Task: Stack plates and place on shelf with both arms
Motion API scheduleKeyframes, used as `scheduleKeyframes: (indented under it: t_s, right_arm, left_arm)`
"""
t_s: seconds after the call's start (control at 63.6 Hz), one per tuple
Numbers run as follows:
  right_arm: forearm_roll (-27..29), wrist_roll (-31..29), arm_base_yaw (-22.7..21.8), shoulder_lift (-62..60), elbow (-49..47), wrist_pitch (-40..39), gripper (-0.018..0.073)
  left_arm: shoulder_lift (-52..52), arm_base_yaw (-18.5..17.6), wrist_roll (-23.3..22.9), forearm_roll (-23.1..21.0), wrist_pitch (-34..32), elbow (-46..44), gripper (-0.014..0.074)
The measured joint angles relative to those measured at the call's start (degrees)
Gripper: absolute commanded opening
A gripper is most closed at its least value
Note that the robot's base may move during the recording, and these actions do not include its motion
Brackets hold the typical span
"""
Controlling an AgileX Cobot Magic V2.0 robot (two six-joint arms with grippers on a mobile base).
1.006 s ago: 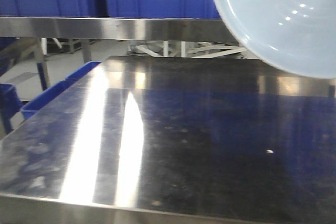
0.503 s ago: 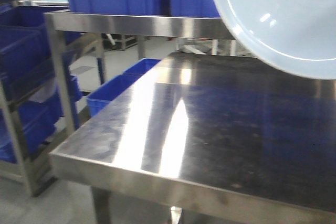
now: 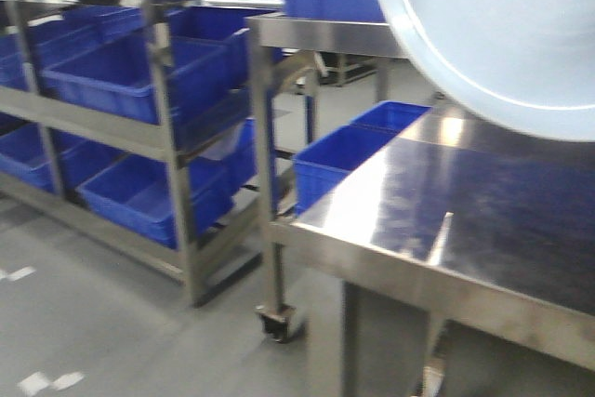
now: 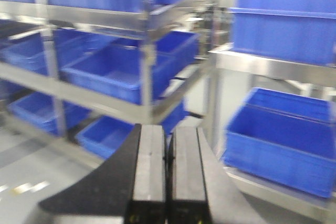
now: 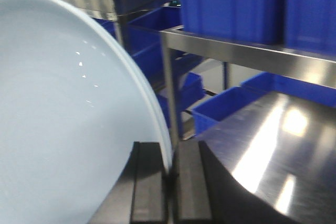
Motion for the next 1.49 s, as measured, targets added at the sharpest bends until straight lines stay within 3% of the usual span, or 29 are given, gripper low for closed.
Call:
scheduleKeyframes:
  t_s: [1.493]
  right_arm:
    - [0.00, 0.00, 0.00, 0.00, 0.00, 0.00, 0.0049]
  left_arm:
    - [0.00, 0.00, 0.00, 0.00, 0.00, 0.00, 0.0081]
